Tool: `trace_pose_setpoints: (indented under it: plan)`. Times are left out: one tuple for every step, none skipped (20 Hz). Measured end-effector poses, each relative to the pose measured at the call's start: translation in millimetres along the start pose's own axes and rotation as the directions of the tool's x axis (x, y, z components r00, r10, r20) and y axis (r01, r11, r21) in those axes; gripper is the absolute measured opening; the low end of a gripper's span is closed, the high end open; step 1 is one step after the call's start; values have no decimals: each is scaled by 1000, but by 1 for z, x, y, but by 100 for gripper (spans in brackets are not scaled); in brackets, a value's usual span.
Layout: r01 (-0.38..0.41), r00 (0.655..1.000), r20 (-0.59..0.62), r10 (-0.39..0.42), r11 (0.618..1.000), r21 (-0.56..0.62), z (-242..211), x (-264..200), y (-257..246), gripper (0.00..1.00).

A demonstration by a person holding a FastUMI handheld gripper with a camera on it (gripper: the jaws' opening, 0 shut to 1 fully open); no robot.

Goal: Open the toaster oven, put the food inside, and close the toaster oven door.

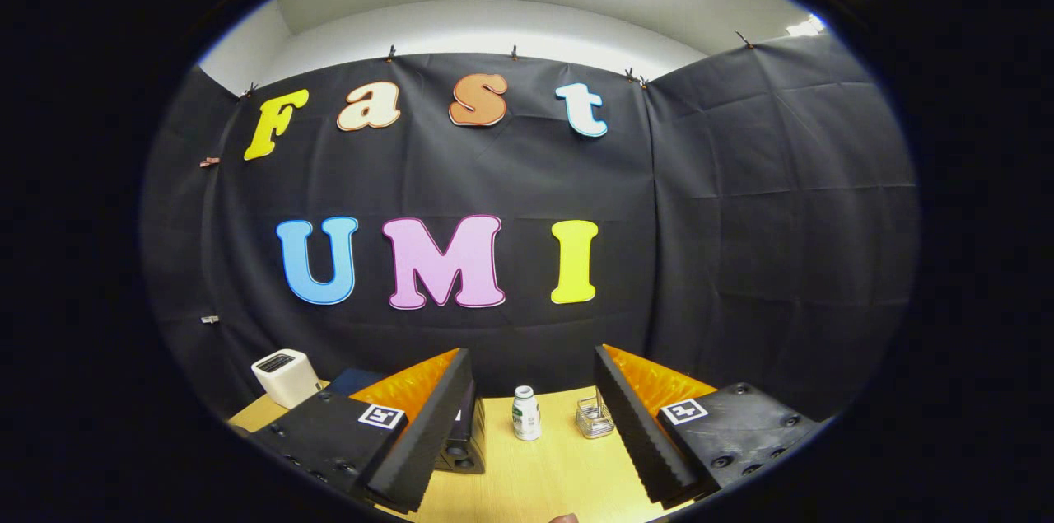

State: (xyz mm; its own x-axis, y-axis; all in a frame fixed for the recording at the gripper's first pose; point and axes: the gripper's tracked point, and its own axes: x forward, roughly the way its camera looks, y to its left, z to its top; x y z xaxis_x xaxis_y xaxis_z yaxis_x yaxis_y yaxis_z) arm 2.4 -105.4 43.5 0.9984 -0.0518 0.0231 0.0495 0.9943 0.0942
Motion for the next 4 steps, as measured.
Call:
trace_pose_setpoints:
  plan:
    - [2,1000,-1,-2,1000,-4,-2,-1,-1,97]
    - [4,1000,-2,-4,1000,-9,-2,-1,-2,97]
    - [6,1000,-3,-7,1000,-11,-3,-2,-3,97]
    - [10,1000,-3,-10,1000,-12,-4,-1,-3,97]
